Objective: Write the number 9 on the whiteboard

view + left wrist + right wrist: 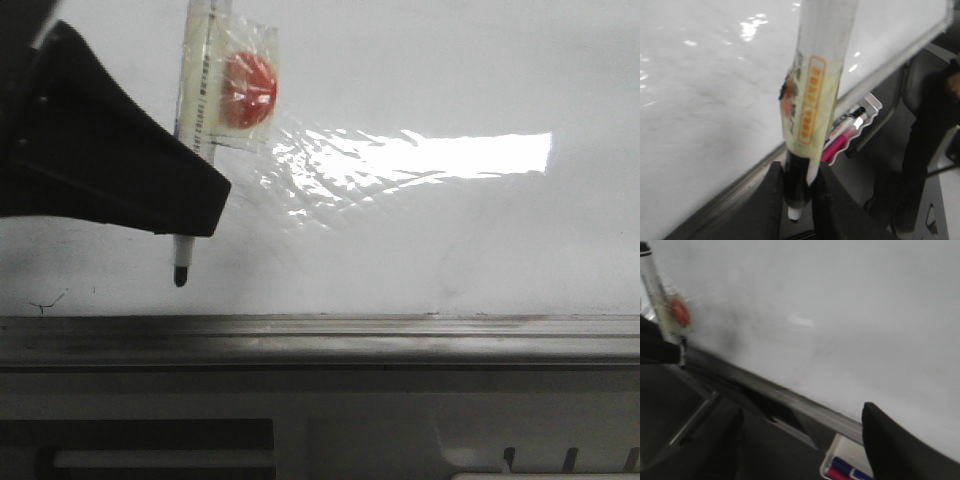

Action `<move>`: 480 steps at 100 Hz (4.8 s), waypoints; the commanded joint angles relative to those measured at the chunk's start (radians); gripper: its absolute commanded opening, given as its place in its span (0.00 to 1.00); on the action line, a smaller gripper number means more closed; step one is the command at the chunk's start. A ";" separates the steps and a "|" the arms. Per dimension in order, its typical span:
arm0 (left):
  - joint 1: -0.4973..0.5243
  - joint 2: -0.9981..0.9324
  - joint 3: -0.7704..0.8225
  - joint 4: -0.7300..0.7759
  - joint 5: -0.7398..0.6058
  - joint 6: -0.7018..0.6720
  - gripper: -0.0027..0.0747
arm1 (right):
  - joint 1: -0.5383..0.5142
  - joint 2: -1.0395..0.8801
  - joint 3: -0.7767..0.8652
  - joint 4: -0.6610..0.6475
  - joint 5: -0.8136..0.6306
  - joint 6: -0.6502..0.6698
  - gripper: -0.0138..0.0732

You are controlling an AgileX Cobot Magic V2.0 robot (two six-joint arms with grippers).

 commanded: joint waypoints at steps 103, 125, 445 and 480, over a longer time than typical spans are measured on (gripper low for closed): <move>-0.146 -0.039 0.054 -0.511 0.064 0.789 0.03 | 0.447 0.454 -0.106 0.719 -0.086 -0.928 0.66; -0.146 -0.039 0.054 -0.511 0.091 0.789 0.03 | 0.582 0.575 -0.143 0.726 -0.183 -0.929 0.66; 0.156 -0.537 0.106 -0.453 0.106 0.383 0.18 | 0.417 0.530 -0.057 -0.266 -1.033 -0.137 0.07; 0.156 -0.537 0.106 -0.453 0.106 0.383 0.18 | 0.436 0.530 -0.022 -0.169 -0.803 -0.135 0.10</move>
